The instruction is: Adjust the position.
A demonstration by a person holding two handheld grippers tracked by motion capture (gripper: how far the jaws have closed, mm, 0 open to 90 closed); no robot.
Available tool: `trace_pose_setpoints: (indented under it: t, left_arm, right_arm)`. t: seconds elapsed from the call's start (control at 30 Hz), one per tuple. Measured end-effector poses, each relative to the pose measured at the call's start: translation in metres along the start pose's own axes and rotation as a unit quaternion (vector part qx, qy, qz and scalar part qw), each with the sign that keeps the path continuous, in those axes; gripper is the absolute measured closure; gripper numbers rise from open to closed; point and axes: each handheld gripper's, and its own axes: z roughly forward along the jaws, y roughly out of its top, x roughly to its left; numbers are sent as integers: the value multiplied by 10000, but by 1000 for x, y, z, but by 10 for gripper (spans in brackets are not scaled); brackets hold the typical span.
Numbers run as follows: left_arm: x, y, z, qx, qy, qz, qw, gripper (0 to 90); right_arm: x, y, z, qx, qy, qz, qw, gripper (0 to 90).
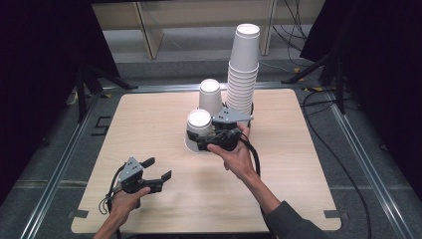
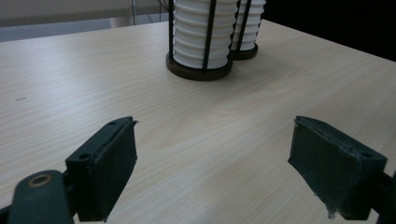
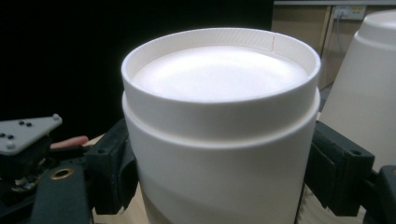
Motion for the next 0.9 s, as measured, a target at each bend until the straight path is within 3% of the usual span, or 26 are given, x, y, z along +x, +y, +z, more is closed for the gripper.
trace_pose_setpoints:
  t: [0.03, 0.07, 0.1, 0.17, 0.2, 0.23, 0.3, 0.33, 0.37, 0.43, 0.5, 0.67, 0.8, 0.87, 0.9]
  left_arm:
    - [0, 1, 0, -20, -26, 87, 10000, 143]
    - [-2, 1, 1, -133, -120, 8, 9998, 143]
    - [-3, 2, 1, -181, -157, 93, 9997, 143]
    - [-5, 3, 0, -215, -190, 49, 9996, 142]
    - [-6, 4, -1, -194, -213, 81, 9996, 142]
    - [-11, 5, 0, -300, -313, -53, 9990, 143]
    - [-13, 8, -2, -332, -346, 9, 9988, 142]
    - [-13, 8, -2, -332, -346, 9, 9988, 142]
    - [-17, 8, 0, -476, -432, -111, 9979, 143]
    - [-17, 10, -2, -389, -379, 8, 9985, 143]
    - [-19, 10, -1, -548, -439, -7, 9975, 142]
    - [-21, 12, 5, -503, -448, -47, 9977, 142]
    - [-26, 13, 12, -433, -387, 35, 9983, 142]
    - [-28, 14, 15, -523, -441, -1, 9977, 142]
    - [-28, 15, 15, -466, -397, 94, 9981, 142]
  right_arm:
    - [2, -3, 1, -5, 36, 91, 10000, 216]
    - [0, -6, 2, 31, 55, -8, 10000, 216]
    - [1, -9, 3, 60, 75, 2, 10000, 216]
    - [2, -12, 5, 68, 129, 94, 9998, 216]
    - [1, -13, 6, 106, 92, 17, 9999, 216]
    - [1, -18, 8, 123, 166, 118, 9997, 216]
    - [1, -21, 10, 112, 230, 192, 9995, 216]
    - [0, -22, 10, 145, 187, 113, 9997, 216]
    - [0, -24, 13, 127, 241, 140, 9995, 216]
    - [2, -25, 13, 188, 246, 235, 9992, 216]
    - [3, -28, 16, 191, 346, 229, 9990, 216]
    - [6, -30, 18, 192, 374, 166, 9990, 216]
    - [14, -33, 22, 270, 602, 373, 9971, 216]
    - [15, -33, 22, 307, 570, 320, 9974, 216]
    - [15, -33, 24, 288, 603, 271, 9974, 216]
